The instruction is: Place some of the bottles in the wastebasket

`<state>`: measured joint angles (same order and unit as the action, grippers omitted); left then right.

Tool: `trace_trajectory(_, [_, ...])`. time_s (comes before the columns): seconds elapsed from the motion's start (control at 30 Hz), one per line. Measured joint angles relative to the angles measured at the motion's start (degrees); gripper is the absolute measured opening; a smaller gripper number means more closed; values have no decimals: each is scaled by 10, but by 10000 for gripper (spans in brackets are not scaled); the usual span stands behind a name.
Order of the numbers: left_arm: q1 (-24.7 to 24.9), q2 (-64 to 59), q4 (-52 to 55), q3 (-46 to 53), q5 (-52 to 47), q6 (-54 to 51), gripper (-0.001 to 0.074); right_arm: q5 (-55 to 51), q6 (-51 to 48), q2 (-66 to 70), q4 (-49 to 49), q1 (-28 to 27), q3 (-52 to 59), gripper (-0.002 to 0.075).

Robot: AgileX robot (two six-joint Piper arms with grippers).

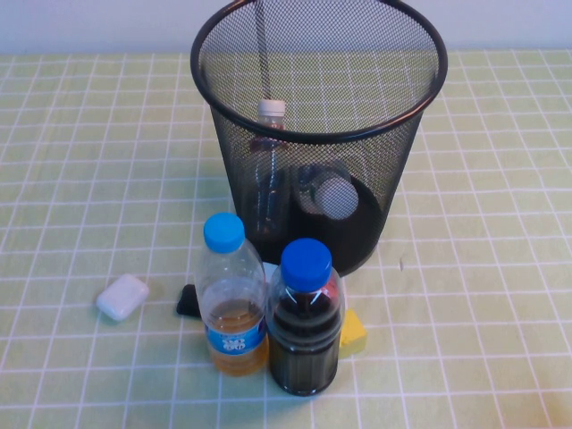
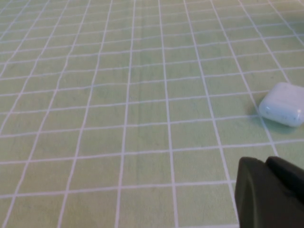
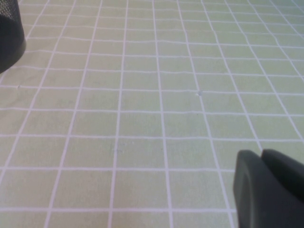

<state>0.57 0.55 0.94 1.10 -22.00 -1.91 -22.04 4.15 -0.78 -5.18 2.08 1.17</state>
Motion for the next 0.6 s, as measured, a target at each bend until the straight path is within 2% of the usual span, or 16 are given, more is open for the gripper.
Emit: trace_trajectory(0.6, [0, 1, 0, 1, 5, 2, 0, 0, 0, 0, 0, 0, 0, -8])
